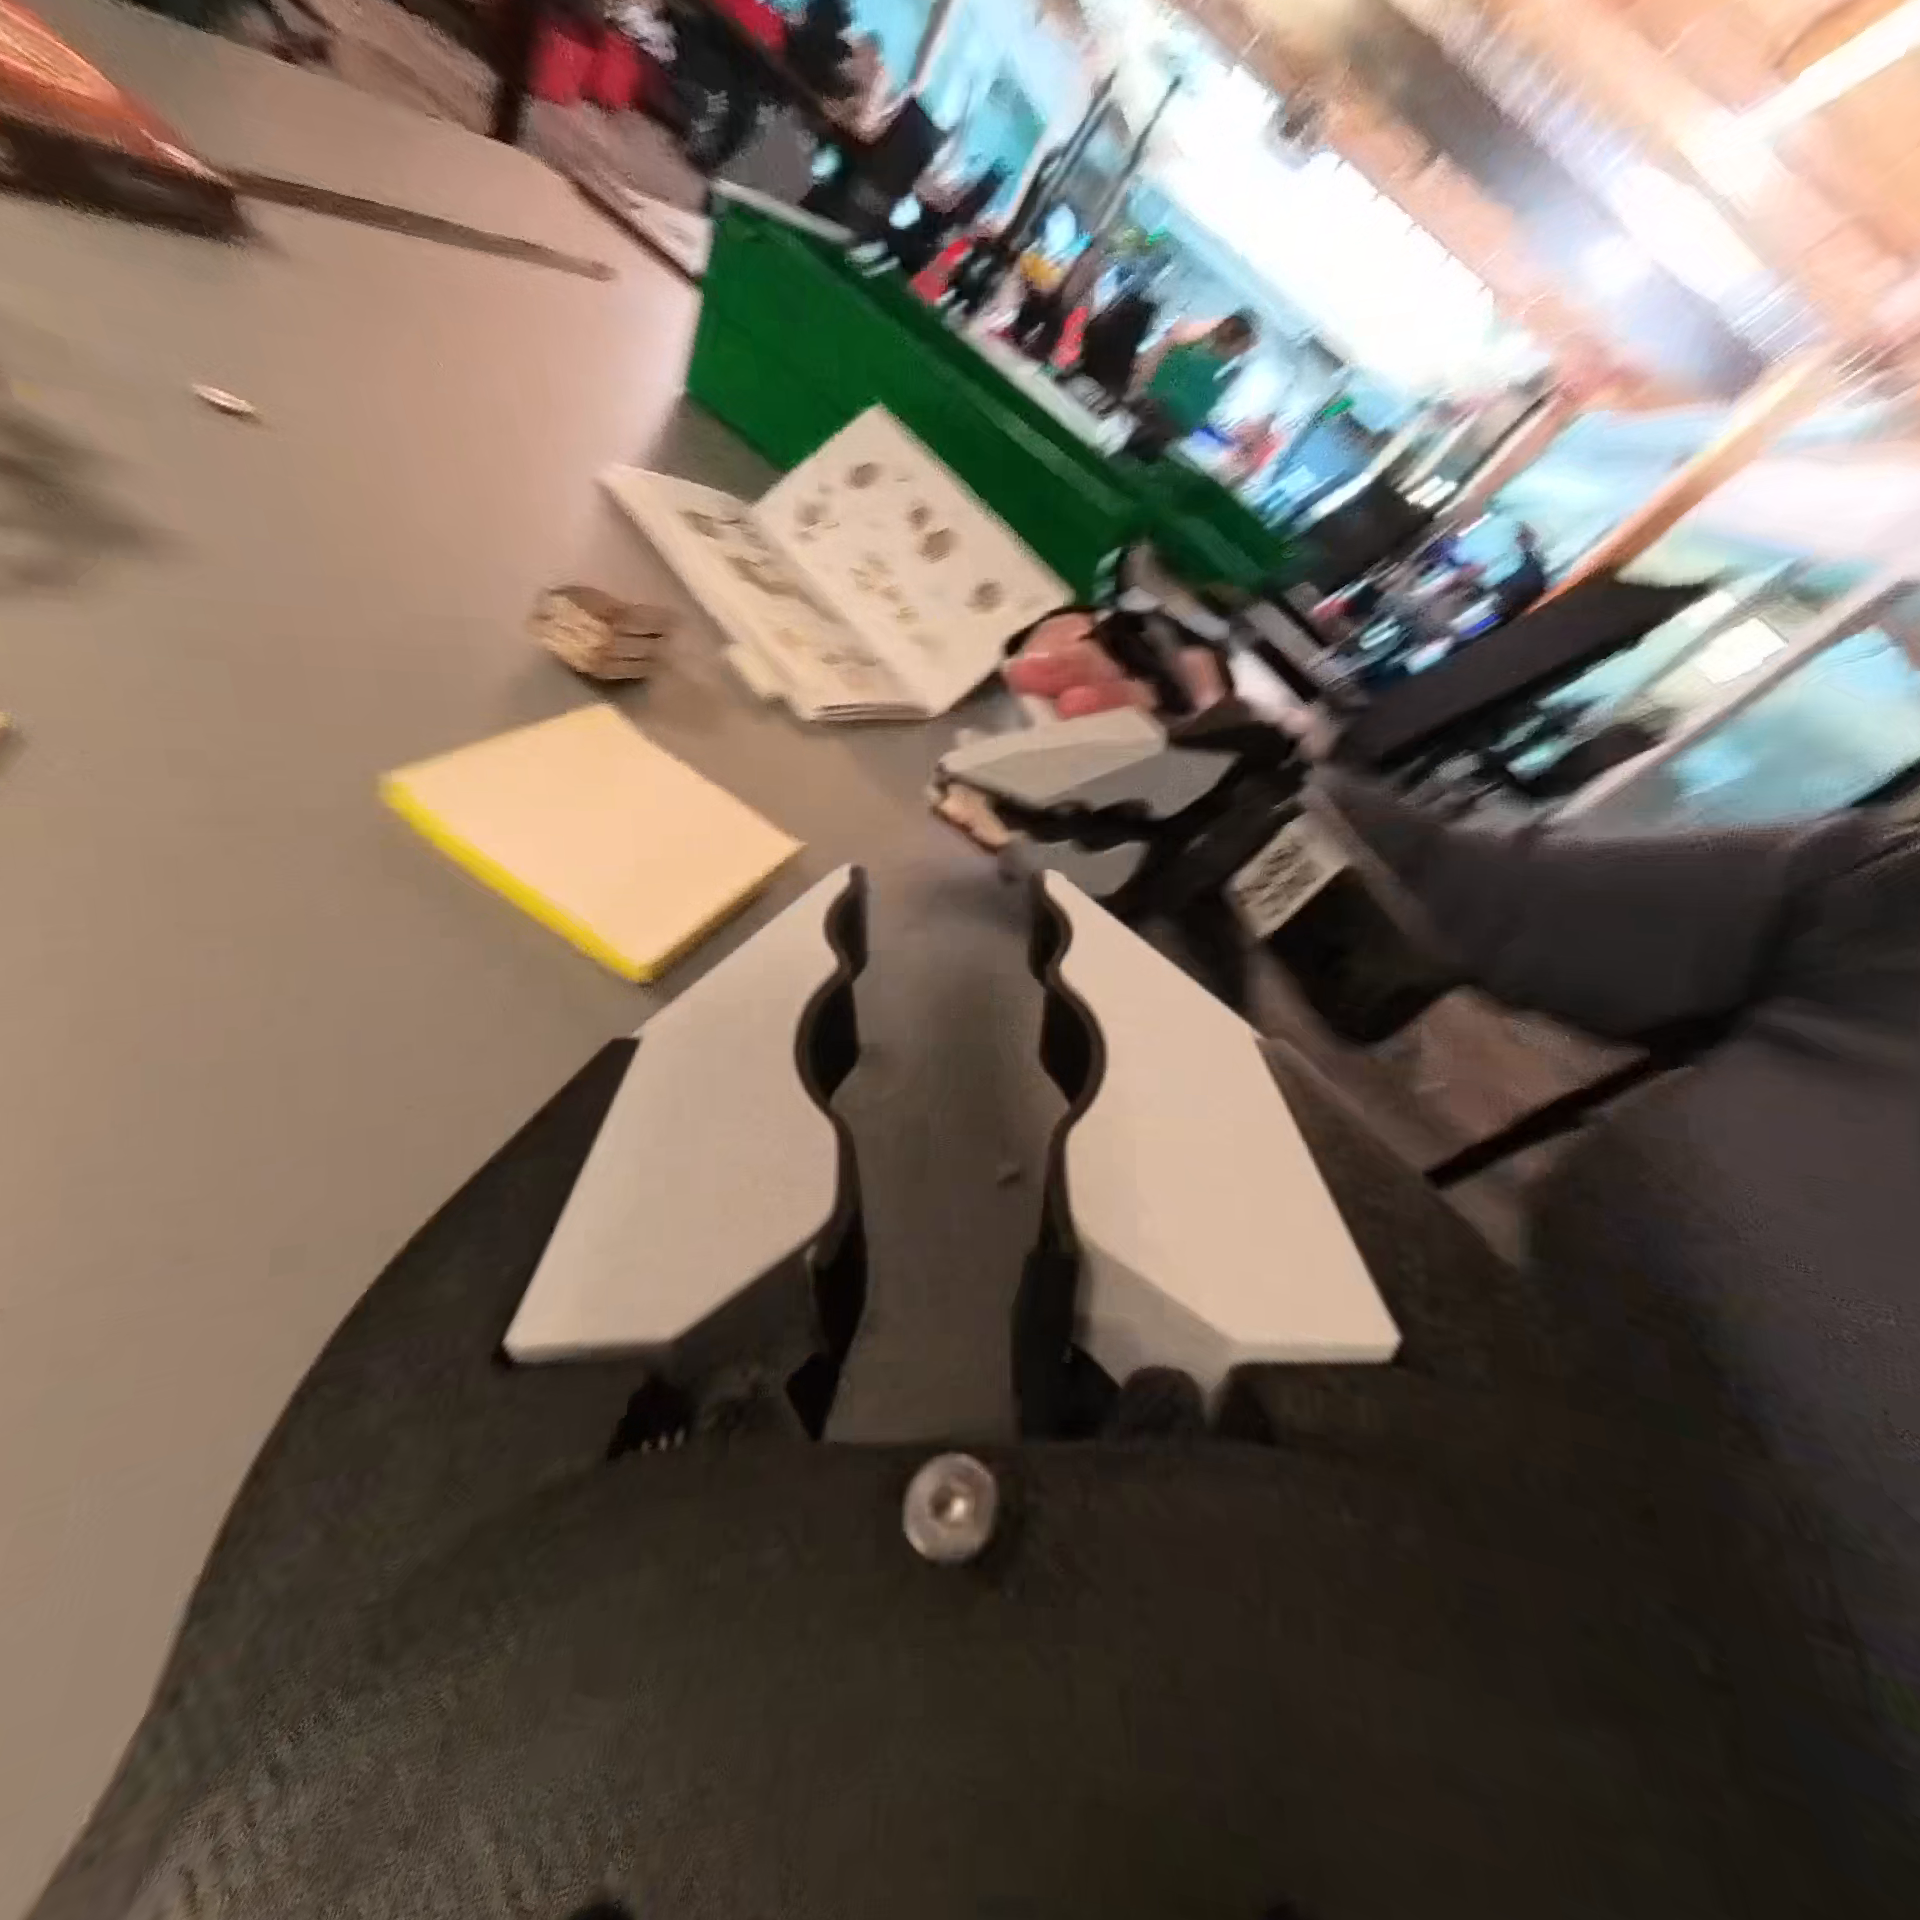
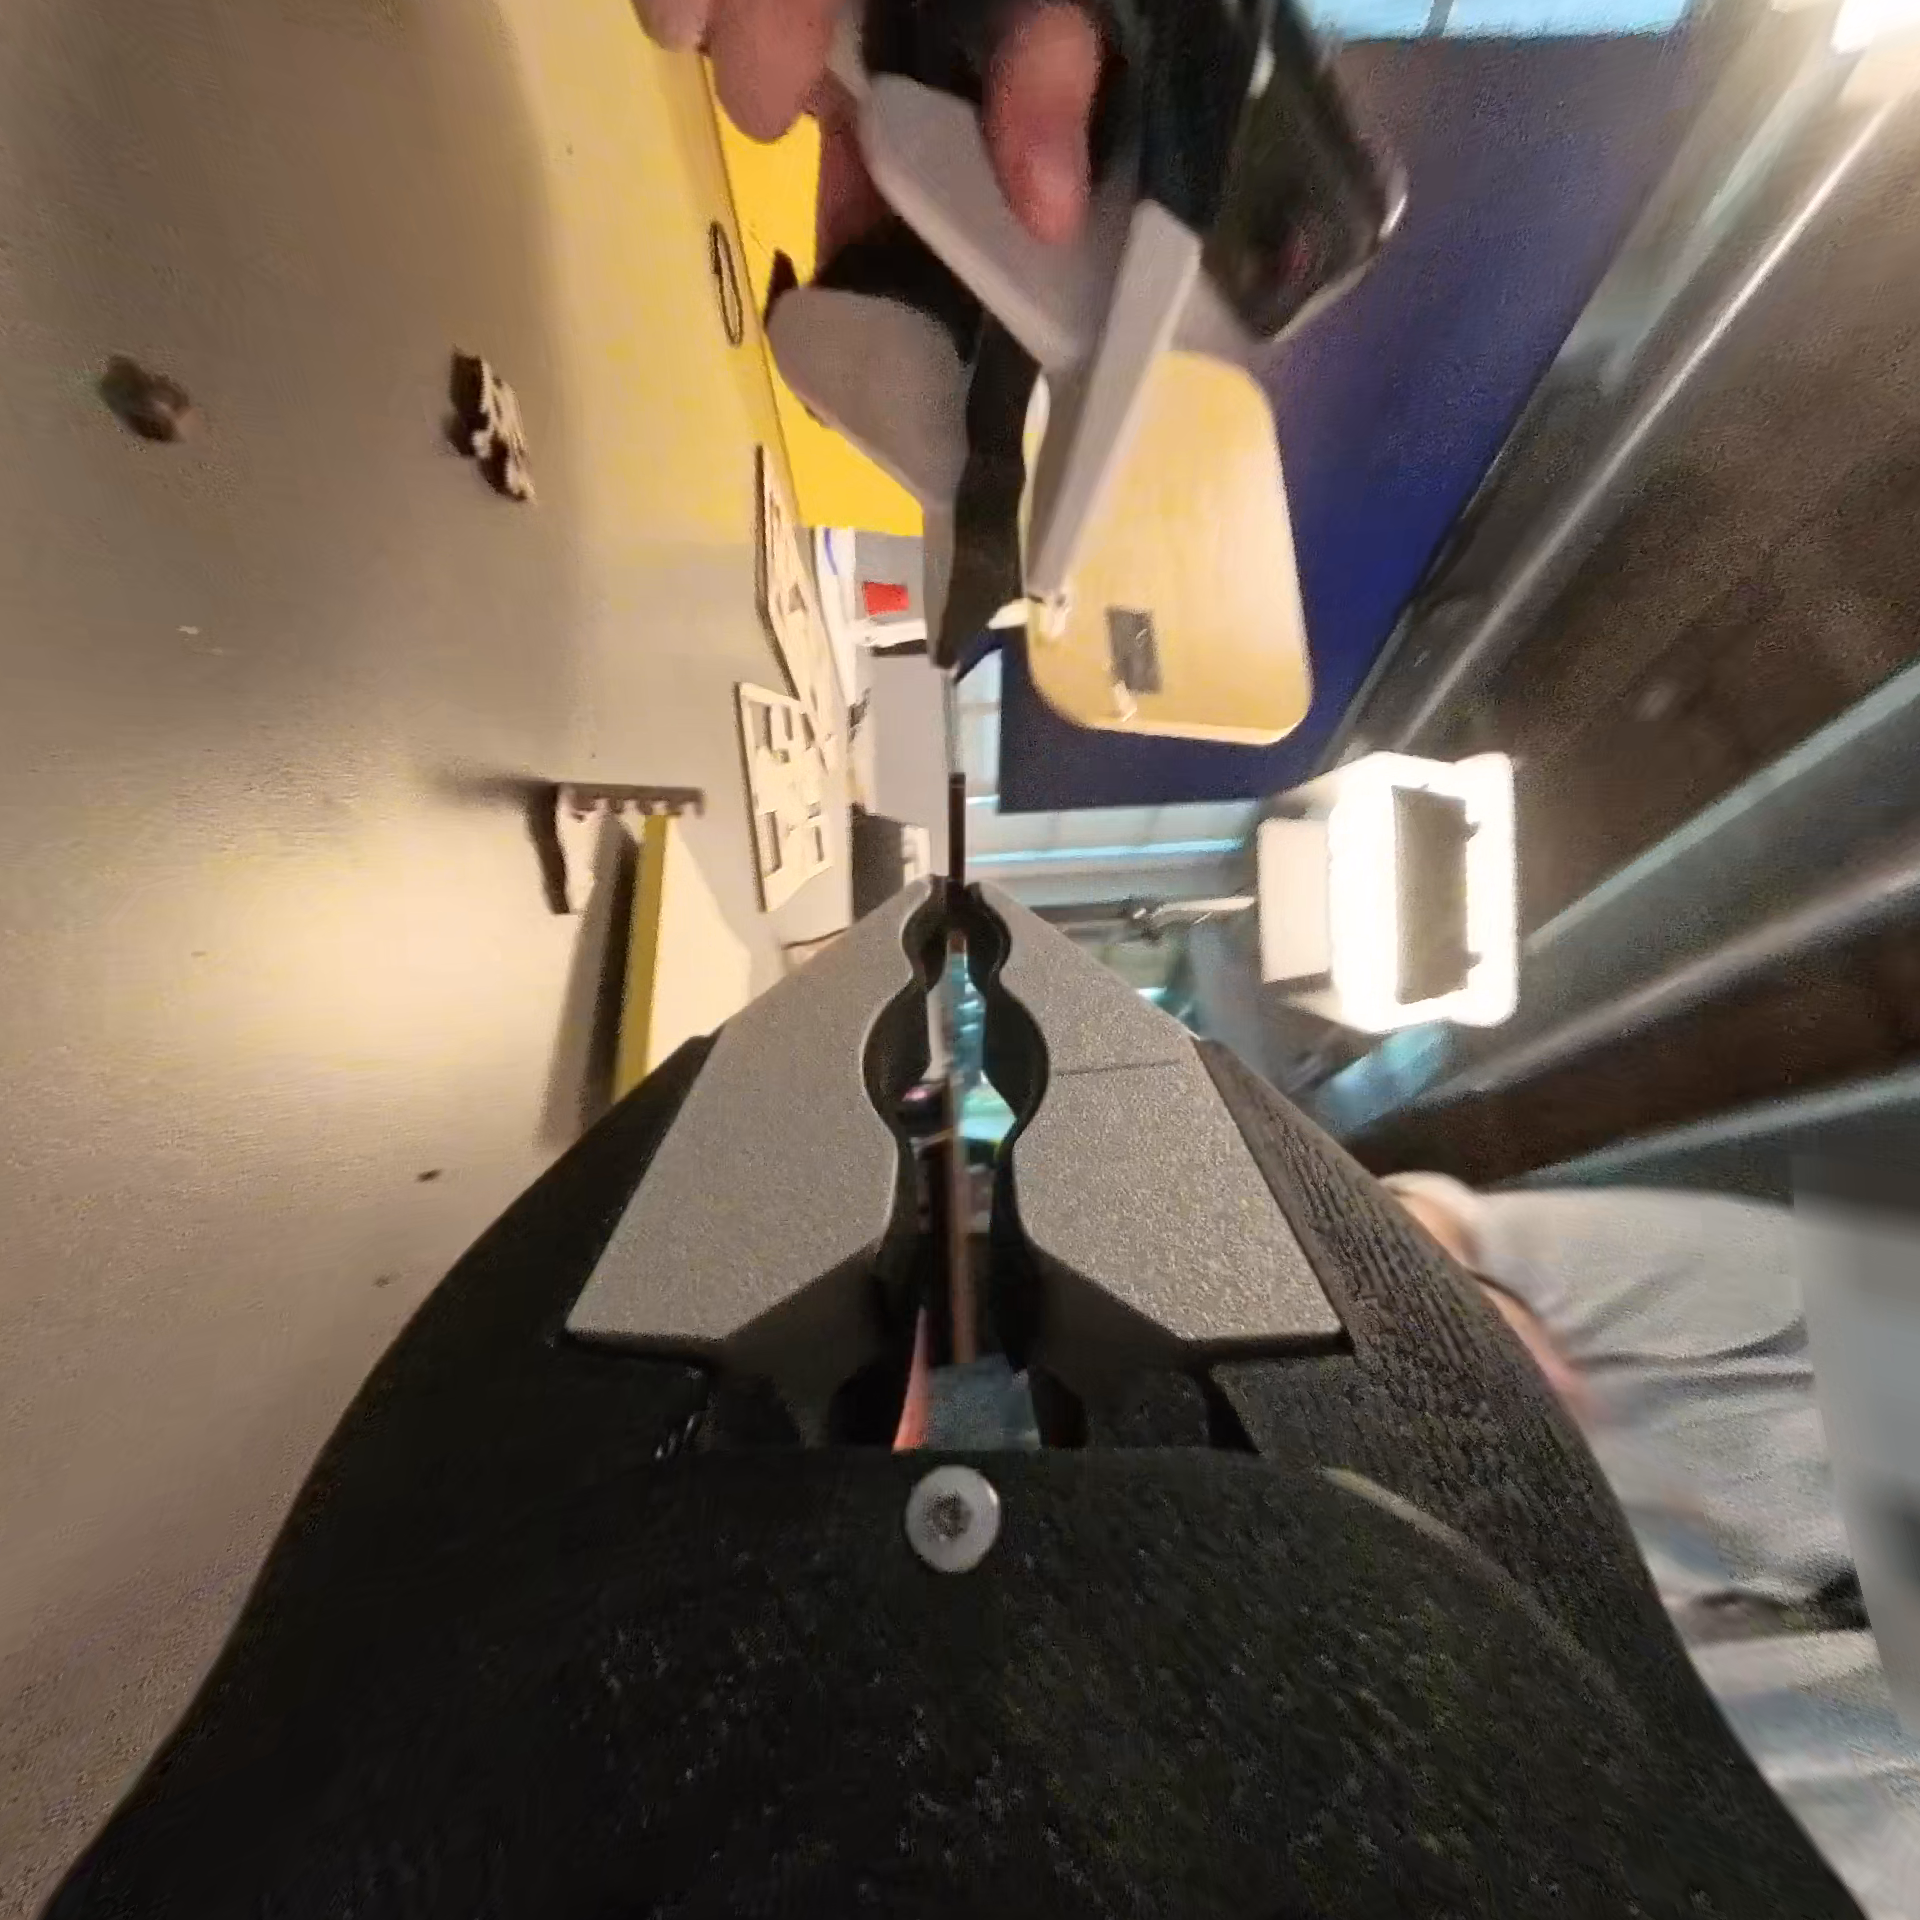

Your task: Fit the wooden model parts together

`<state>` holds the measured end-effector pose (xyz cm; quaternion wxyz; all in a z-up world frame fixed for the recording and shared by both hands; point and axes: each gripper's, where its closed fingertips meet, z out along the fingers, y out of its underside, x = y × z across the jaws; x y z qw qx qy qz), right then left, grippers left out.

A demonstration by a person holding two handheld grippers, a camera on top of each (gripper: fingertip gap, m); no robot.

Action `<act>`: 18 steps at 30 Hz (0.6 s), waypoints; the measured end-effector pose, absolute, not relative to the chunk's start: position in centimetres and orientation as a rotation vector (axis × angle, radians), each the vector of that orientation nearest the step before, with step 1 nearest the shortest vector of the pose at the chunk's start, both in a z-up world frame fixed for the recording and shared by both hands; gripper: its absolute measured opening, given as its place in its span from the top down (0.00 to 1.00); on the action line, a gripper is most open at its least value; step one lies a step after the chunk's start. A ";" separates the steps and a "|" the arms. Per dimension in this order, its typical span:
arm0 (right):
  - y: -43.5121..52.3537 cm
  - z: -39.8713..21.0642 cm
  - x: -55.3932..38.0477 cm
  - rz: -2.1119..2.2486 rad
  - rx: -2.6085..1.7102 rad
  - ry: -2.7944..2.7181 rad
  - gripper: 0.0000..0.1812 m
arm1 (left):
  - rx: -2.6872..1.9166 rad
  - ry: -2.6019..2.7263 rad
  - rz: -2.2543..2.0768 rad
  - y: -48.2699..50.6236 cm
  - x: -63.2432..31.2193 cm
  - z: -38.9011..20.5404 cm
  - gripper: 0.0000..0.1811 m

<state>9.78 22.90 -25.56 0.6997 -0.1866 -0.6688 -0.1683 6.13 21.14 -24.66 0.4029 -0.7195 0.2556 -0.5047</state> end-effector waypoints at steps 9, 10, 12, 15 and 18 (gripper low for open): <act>23.9 -29.9 10.0 -0.269 -0.587 -1.590 1.00 | -1.920 1.143 -0.915 22.0 8.5 -30.9 0.84; 24.0 -30.0 9.9 -0.258 -0.595 -1.595 1.00 | -1.918 1.151 -0.904 22.2 8.6 -31.2 0.84; 24.2 -30.3 9.8 -0.246 -0.611 -1.605 1.00 | -1.925 1.149 -0.899 22.5 8.9 -31.3 0.85; 24.4 -30.6 9.6 -0.243 -0.611 -1.624 1.00 | -1.938 1.128 -0.859 23.1 8.9 -31.5 0.88; 24.4 -30.8 9.6 -0.224 -0.622 -1.636 1.00 | -1.962 1.143 -0.850 23.0 8.9 -31.9 0.89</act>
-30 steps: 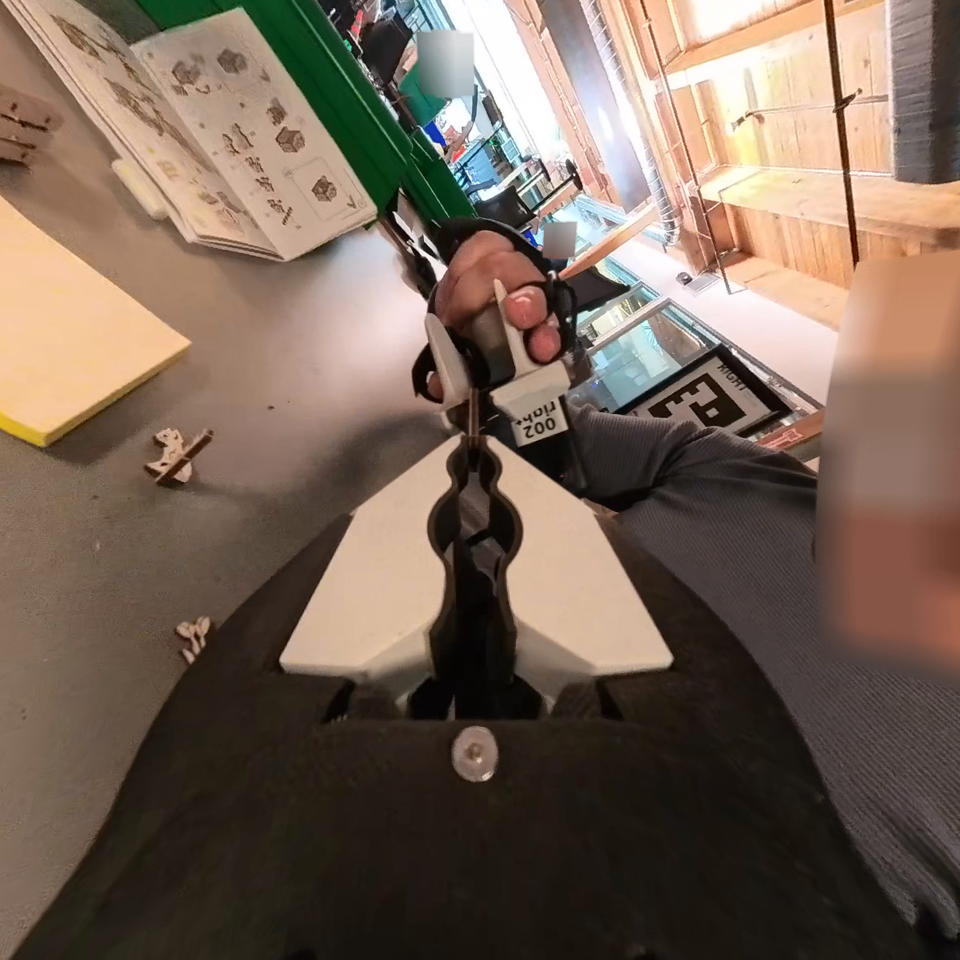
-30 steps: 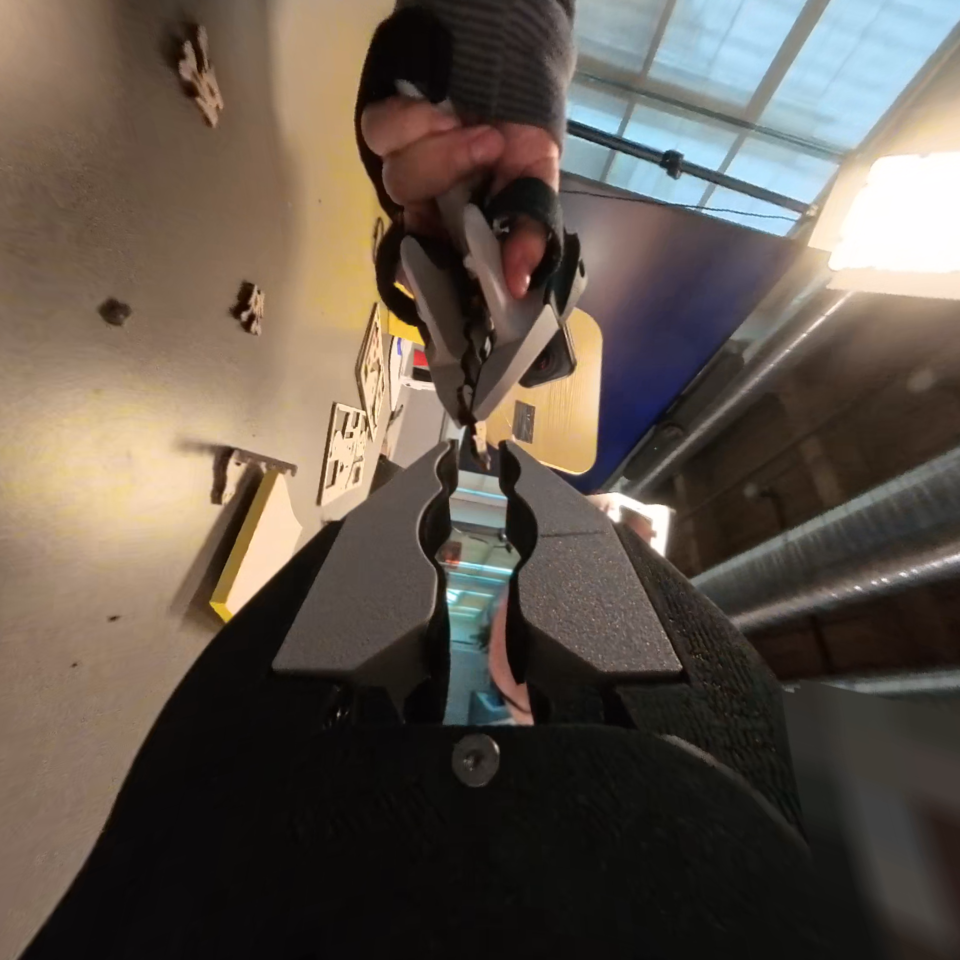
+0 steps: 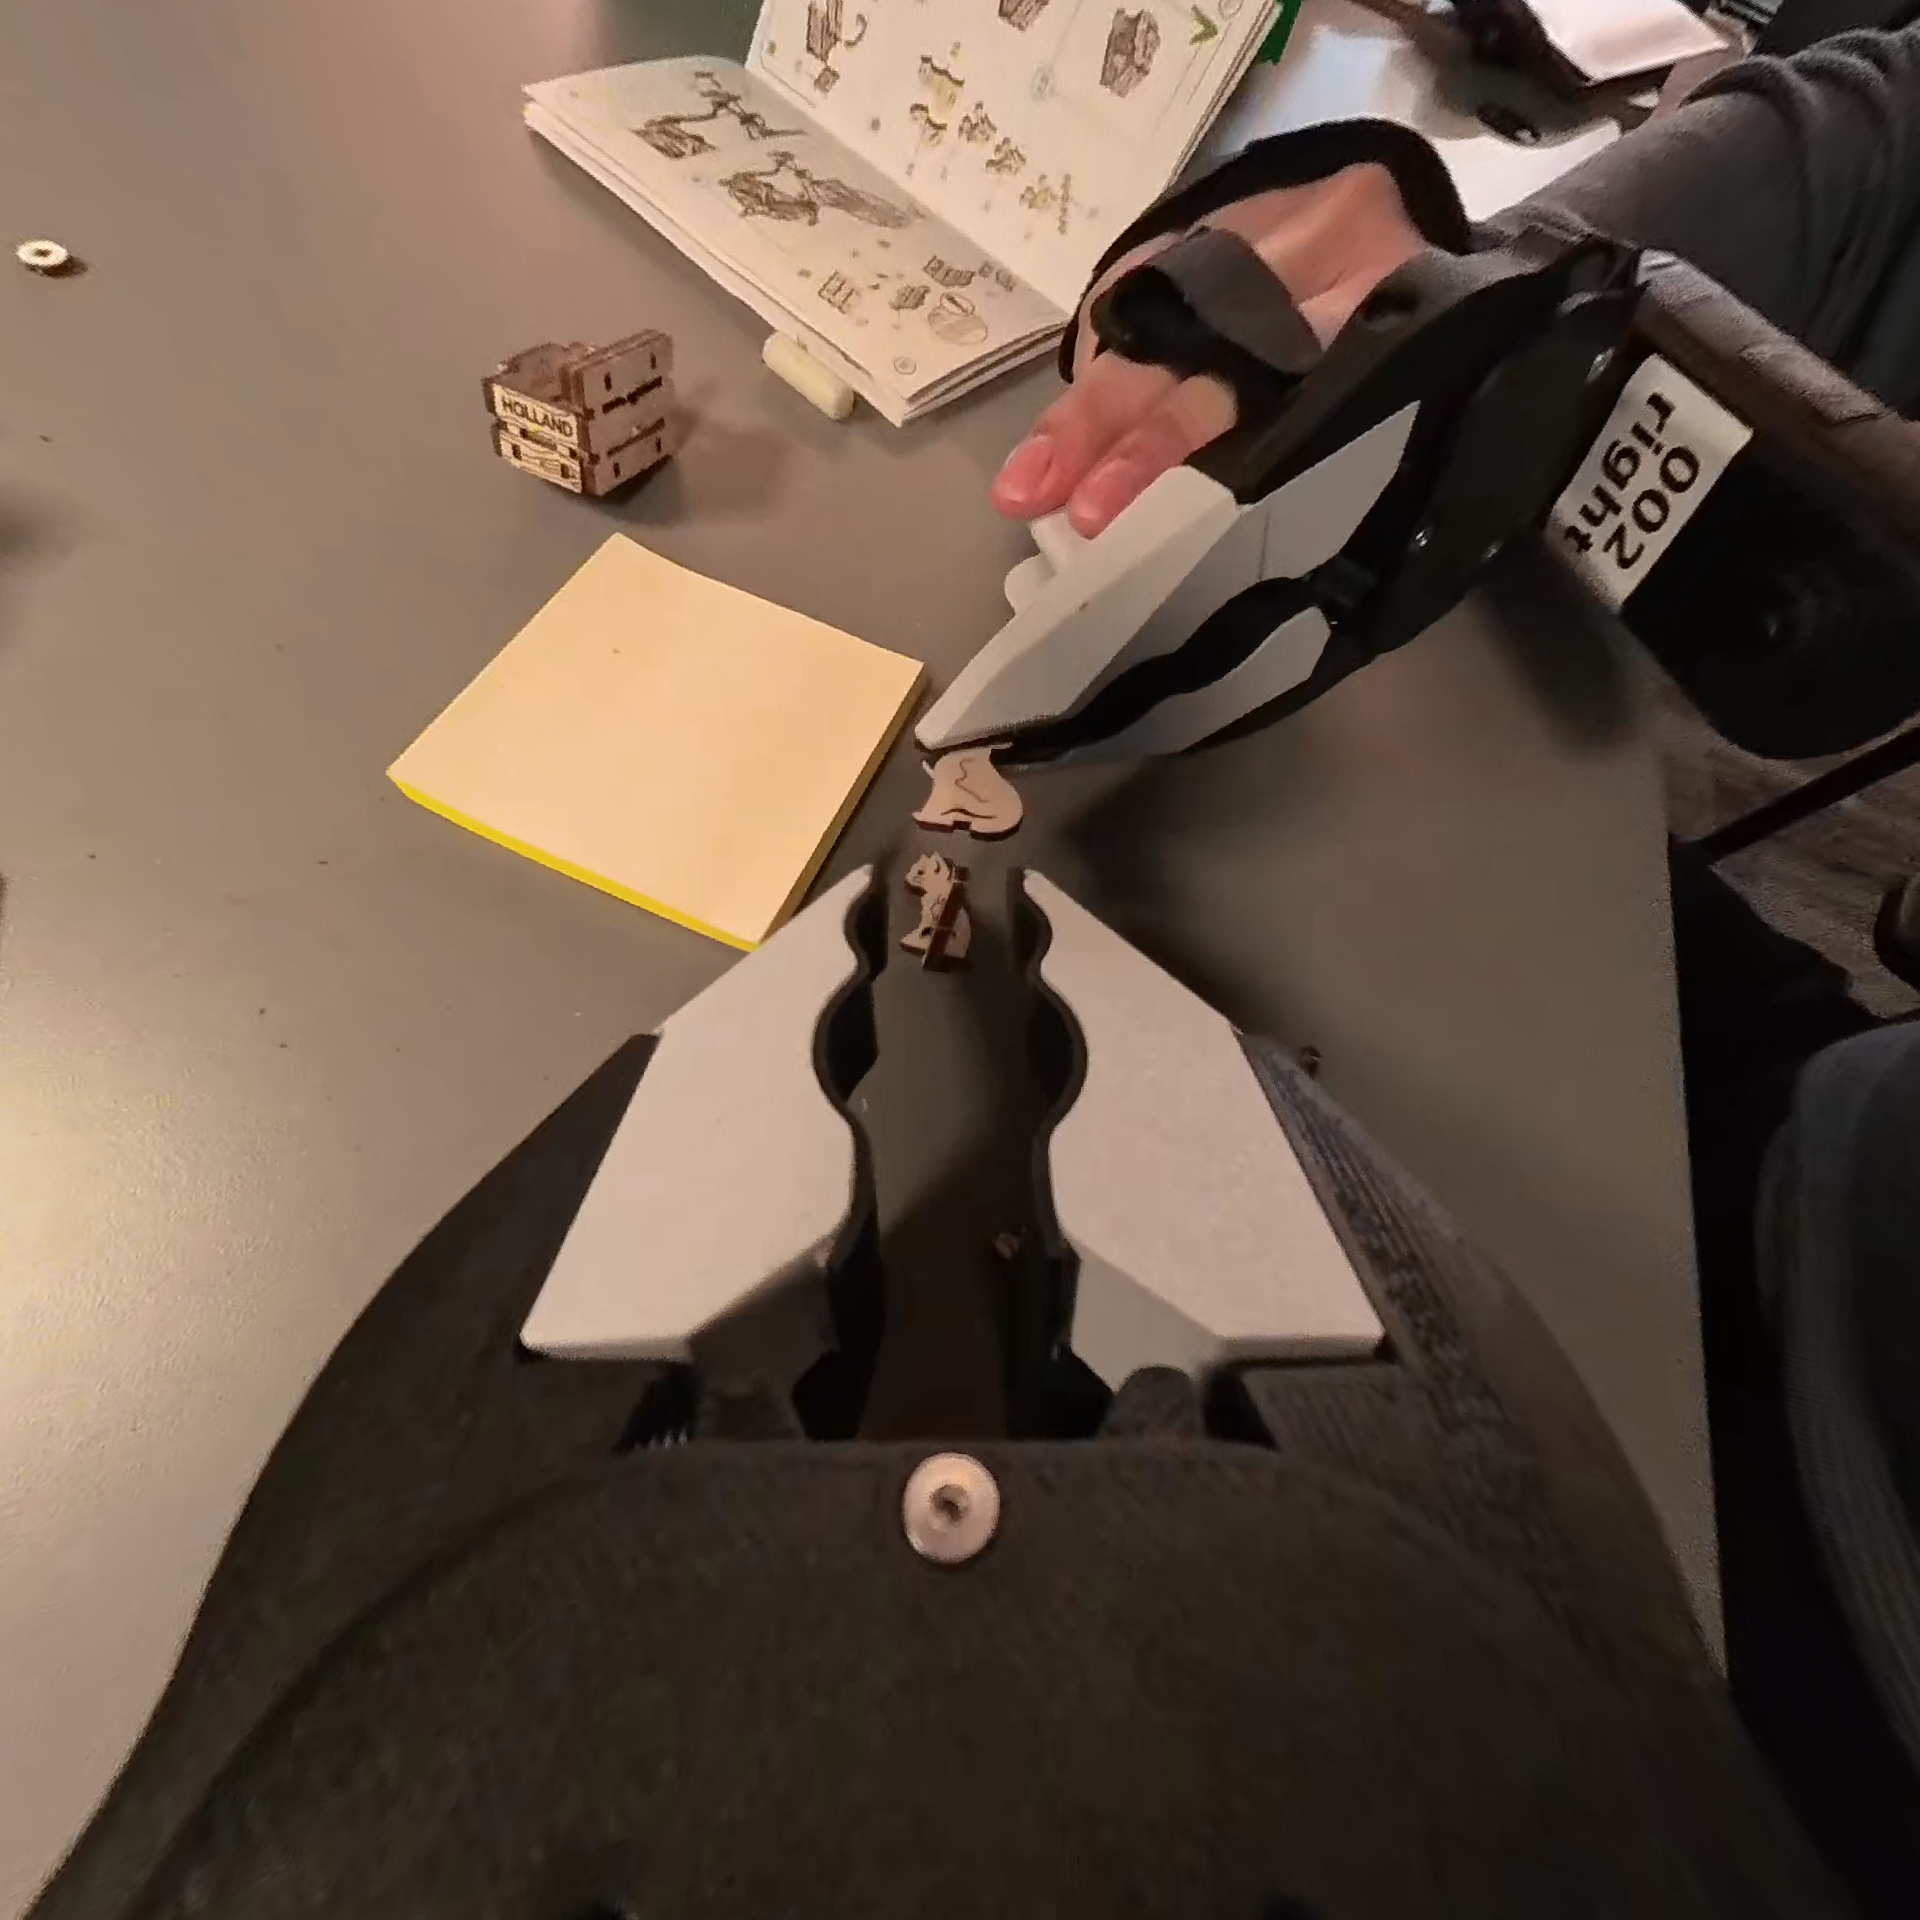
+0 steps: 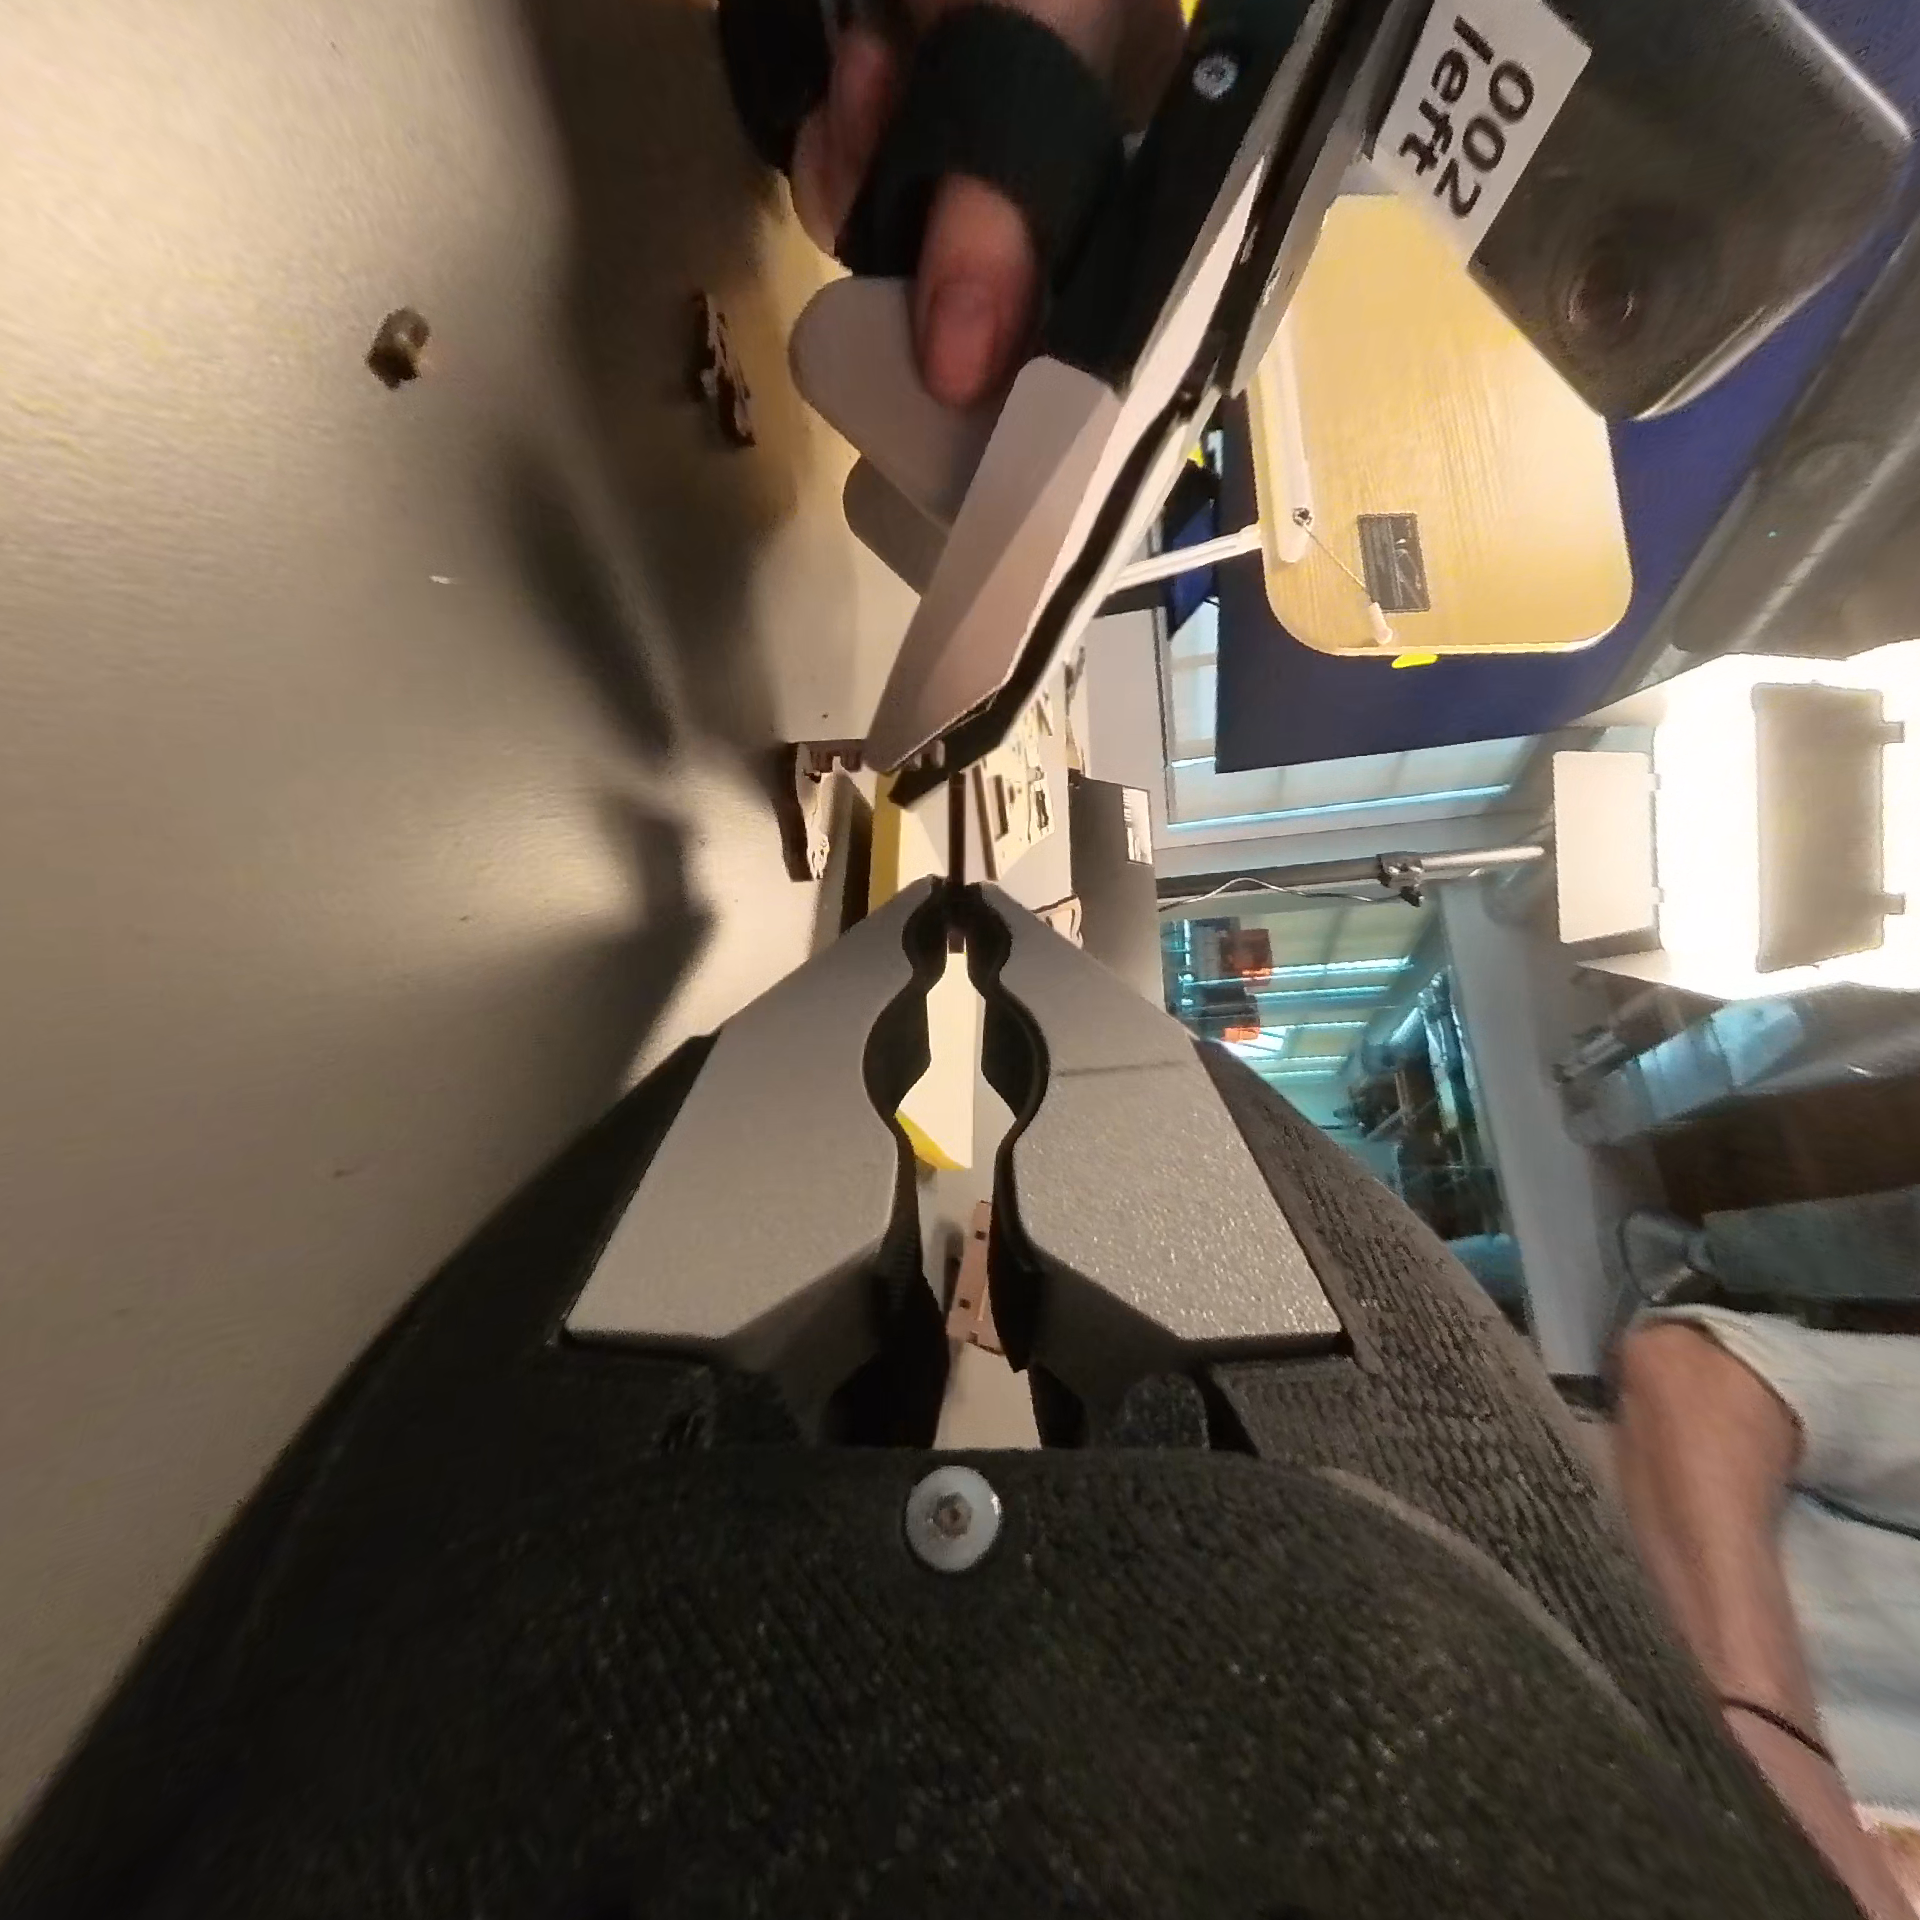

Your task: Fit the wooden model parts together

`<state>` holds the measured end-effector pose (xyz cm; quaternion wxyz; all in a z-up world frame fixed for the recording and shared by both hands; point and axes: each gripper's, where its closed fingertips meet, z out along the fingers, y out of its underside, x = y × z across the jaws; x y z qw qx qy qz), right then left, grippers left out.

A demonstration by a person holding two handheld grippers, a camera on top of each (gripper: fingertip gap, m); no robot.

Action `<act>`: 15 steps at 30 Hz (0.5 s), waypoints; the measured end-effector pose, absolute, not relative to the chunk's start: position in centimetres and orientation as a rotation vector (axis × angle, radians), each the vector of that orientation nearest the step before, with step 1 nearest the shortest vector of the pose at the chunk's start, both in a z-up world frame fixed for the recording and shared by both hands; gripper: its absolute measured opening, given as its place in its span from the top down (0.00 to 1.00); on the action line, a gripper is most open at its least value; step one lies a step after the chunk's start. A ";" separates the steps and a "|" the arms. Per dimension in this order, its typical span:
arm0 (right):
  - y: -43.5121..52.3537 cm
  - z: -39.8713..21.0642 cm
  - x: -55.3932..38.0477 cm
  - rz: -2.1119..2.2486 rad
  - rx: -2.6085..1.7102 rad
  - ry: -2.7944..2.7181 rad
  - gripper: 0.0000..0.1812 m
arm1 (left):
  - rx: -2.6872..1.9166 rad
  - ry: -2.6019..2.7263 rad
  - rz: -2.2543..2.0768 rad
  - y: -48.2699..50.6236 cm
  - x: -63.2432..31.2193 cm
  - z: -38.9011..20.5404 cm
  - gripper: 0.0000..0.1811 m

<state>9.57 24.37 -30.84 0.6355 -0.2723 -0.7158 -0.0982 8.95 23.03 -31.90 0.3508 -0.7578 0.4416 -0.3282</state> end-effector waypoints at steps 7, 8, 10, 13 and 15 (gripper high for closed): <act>24.2 -31.1 9.5 -0.238 -0.603 -1.652 1.00 | -2.014 1.159 -0.844 22.9 8.5 -32.6 0.90; 24.1 -31.1 9.5 -0.243 -0.596 -1.653 1.00 | -2.009 1.150 -0.851 23.0 8.5 -32.5 0.92; 24.1 -31.0 9.5 -0.247 -0.592 -1.652 0.99 | -2.010 1.148 -0.865 22.9 8.5 -32.5 0.92; 24.2 -31.1 9.5 -0.259 -0.589 -1.654 1.00 | -2.019 1.177 -0.863 22.7 8.7 -32.8 0.92; 24.1 -31.1 9.5 -0.266 -0.579 -1.657 1.00 | -2.032 1.200 -0.846 22.5 8.7 -33.1 0.94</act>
